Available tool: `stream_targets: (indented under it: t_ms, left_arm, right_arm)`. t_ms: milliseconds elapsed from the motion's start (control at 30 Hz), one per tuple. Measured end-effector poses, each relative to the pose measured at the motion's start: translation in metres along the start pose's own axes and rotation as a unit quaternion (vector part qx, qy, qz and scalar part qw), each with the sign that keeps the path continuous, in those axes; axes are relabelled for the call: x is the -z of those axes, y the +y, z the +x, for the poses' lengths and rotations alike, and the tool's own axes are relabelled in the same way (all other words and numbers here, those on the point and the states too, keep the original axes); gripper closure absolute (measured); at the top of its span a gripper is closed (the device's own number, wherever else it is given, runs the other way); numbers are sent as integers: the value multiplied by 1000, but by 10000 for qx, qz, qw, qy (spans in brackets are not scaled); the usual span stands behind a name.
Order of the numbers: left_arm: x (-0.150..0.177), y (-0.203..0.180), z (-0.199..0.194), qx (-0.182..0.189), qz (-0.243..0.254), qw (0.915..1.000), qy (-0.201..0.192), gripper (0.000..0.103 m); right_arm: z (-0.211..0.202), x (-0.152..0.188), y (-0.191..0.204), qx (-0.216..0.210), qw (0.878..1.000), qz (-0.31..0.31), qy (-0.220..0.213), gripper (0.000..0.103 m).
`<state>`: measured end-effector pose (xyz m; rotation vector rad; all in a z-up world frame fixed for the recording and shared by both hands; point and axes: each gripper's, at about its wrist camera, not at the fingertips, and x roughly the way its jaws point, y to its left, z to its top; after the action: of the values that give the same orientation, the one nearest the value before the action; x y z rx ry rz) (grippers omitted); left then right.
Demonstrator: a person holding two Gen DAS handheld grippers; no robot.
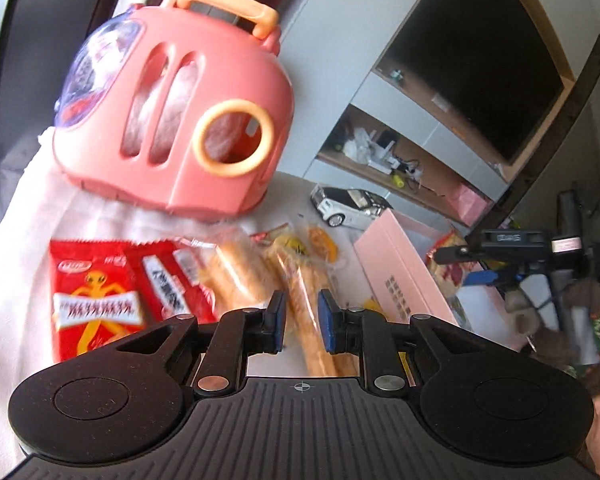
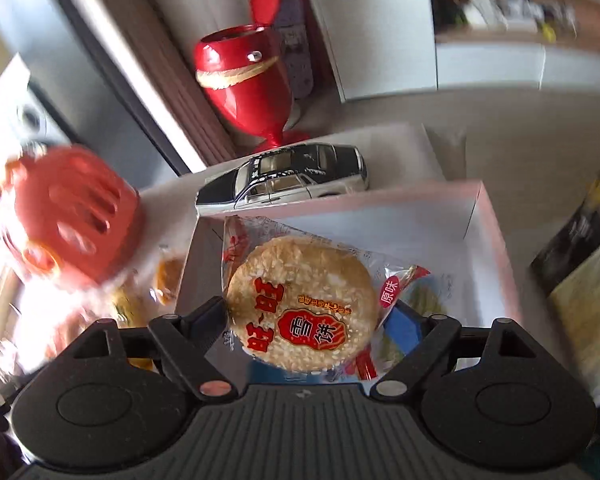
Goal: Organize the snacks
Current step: 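Lower the rice-cracker packet into the pink box and open the right gripper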
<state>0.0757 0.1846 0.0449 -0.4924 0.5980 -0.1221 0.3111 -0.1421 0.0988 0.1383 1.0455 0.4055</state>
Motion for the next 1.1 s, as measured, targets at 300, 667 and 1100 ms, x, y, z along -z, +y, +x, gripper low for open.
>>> stream_targets:
  t_ms: [300,667,1100]
  left_arm:
    - [8,16,-26,-78,-210,9994,-279,82]
    - [18,26,-34,-79,-365,9990,-229,82]
    - [31,12,-24,71,-217,9997,95,82]
  right_arm:
    - [4,-3,18,106,9990,-246,366,18]
    - [-5,0,14,88,9983,-40,578,18]
    - [-47,47,73,1190,9710,-1573,-1351,18]
